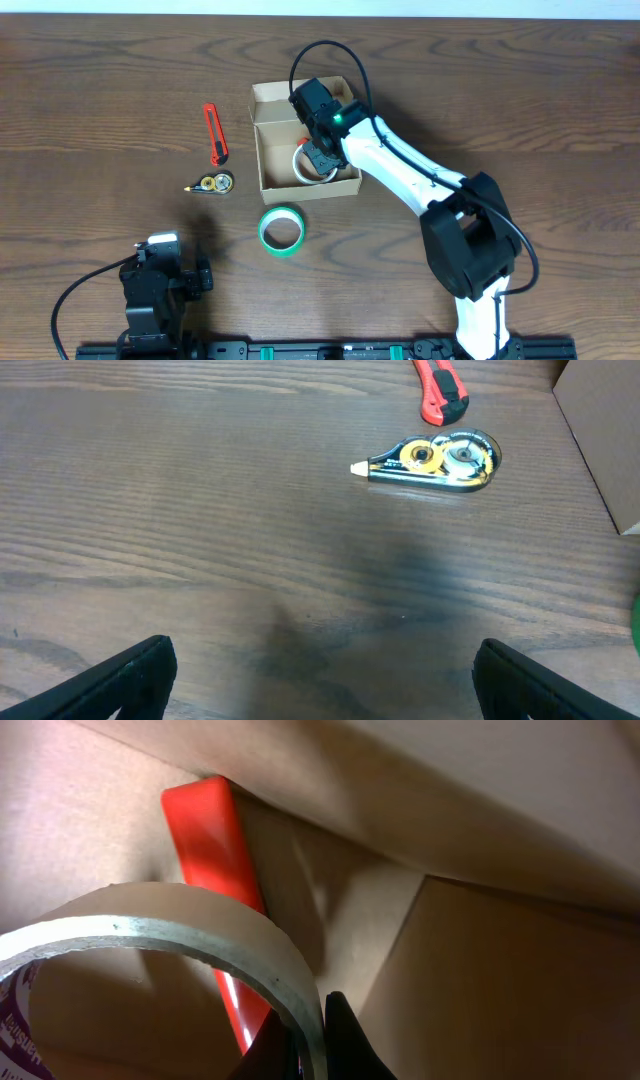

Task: Pack container
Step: 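Lift the white tape roll into the box and release it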

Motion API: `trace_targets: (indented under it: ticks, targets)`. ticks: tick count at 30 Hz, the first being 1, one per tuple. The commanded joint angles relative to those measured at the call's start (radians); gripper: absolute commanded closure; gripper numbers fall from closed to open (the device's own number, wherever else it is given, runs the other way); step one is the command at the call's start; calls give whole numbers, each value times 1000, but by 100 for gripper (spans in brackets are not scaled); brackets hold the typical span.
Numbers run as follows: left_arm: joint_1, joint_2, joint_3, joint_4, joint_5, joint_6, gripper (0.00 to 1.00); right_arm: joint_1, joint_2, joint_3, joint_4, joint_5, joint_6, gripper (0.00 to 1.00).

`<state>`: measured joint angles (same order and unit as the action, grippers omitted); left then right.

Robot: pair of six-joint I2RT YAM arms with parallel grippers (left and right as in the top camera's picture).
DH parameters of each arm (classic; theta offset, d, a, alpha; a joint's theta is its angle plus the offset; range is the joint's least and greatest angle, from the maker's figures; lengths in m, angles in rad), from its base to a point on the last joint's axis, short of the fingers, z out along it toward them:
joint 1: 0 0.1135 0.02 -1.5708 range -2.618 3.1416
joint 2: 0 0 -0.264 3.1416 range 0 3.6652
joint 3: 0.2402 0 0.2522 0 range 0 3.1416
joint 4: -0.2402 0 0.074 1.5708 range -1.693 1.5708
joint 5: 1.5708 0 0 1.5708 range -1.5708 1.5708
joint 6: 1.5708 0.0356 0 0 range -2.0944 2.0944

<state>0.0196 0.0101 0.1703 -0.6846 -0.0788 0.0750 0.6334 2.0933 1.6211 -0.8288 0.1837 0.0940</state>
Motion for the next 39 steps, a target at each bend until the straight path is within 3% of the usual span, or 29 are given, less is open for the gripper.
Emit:
trace_targets:
  ticks: [1,8,12,21,24,28,37,39]
  targets:
    - [6,-6,-10,-7,-6,-11,5,6,18,18,18,11,-14,99]
    - [6,-6,-10,-7,-6,-11,4,9,18,18,24,11,-14,85]
    - [6,-6,-10,-7,-6,-11,4,10,18,18,25,11,-14,68]
    - [6,-6,-10,-7,-6,-11,5,10,-6,38,42,11,-14,64]
    - [6,-6,-10,-7,-6,-11,5,10,-28,71,35,11,-14,37]
    - [6,-6,-10,-7,-6,-11,5,10,-67,105,19,10,-14,18]
    - [6,-6,-10,-7,-6,-11,5,35,-244,120,-50,-23,-13,9]
    - [6,-6,-10,-7,-6,-11,5,42,-287,120,-82,-23,-10,1]
